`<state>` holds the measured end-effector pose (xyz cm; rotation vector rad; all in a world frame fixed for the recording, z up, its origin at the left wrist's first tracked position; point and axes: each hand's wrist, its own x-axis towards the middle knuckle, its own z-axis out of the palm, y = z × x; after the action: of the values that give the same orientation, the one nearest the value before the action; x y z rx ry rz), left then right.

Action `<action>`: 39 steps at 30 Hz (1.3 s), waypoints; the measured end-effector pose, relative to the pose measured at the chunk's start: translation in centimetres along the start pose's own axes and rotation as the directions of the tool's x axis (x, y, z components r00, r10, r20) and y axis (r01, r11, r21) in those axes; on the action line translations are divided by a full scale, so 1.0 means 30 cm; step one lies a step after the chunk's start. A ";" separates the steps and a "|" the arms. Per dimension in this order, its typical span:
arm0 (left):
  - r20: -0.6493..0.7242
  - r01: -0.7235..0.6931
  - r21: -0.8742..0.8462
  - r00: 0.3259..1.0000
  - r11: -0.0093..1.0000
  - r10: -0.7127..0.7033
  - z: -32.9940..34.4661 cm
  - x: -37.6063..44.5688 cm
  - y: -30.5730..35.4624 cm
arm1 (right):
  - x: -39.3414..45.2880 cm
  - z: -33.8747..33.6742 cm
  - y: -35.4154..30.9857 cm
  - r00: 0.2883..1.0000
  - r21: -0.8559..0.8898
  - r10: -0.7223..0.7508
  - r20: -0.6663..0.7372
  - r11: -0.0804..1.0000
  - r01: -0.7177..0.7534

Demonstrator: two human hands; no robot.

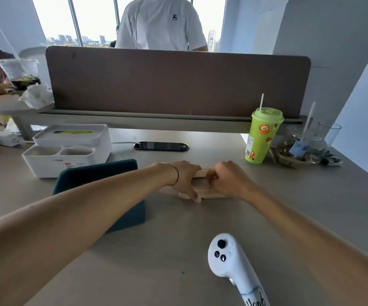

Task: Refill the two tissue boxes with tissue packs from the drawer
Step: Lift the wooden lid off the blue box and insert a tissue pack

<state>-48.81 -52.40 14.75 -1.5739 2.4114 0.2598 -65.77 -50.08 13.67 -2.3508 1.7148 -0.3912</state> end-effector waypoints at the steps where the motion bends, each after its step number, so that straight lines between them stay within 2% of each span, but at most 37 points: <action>1: -0.016 -0.006 -0.015 1.000 1.000 0.006 -0.003 -0.001 -0.003 | -0.001 -0.005 -0.002 1.000 0.005 -0.004 -0.014 1.000 0.004; 5: -0.108 -0.022 -0.051 0.994 0.998 0.016 -0.036 -0.046 -0.018 | -0.015 -0.025 -0.024 0.995 0.007 -0.015 -0.094 1.000 0.016; 8: -0.246 0.001 -0.055 0.969 0.998 -0.015 -0.077 -0.133 -0.058 | -0.027 -0.041 -0.078 0.972 0.000 -0.014 -0.233 1.000 0.014; 13: -0.451 0.090 -0.067 0.886 0.994 -0.111 -0.095 -0.321 -0.175 | -0.038 -0.067 -0.260 0.925 -0.064 -0.124 -0.360 0.992 0.107; 18: -0.551 0.228 -0.168 0.785 0.959 -0.283 -0.059 -0.542 -0.354 | -0.025 -0.042 -0.505 0.898 -0.080 -0.244 -0.366 0.970 0.231; 27: -0.501 0.464 -0.283 0.675 0.840 -0.542 0.096 -0.983 -0.710 | -0.018 0.109 -1.002 0.838 -0.006 -0.467 -0.284 0.874 0.485; 34: -0.420 0.638 -0.312 0.573 0.704 -0.704 0.231 -1.290 -0.889 | -0.040 0.260 -1.353 0.793 0.087 -0.570 -0.213 0.797 0.597; 36: -0.347 0.693 -0.339 0.537 0.636 -0.769 0.277 -1.366 -0.937 | -0.049 0.301 -1.435 0.781 0.104 -0.598 -0.181 0.778 0.620; 39: -0.133 0.777 -0.365 0.502 0.513 -0.855 0.348 -1.462 -0.997 | -0.061 0.358 -1.533 0.760 0.127 -0.636 -0.131 0.750 0.649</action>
<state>-3.36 -23.20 17.72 -2.8664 1.4841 0.1404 -21.44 -34.25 17.99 -2.7616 0.7778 -0.7089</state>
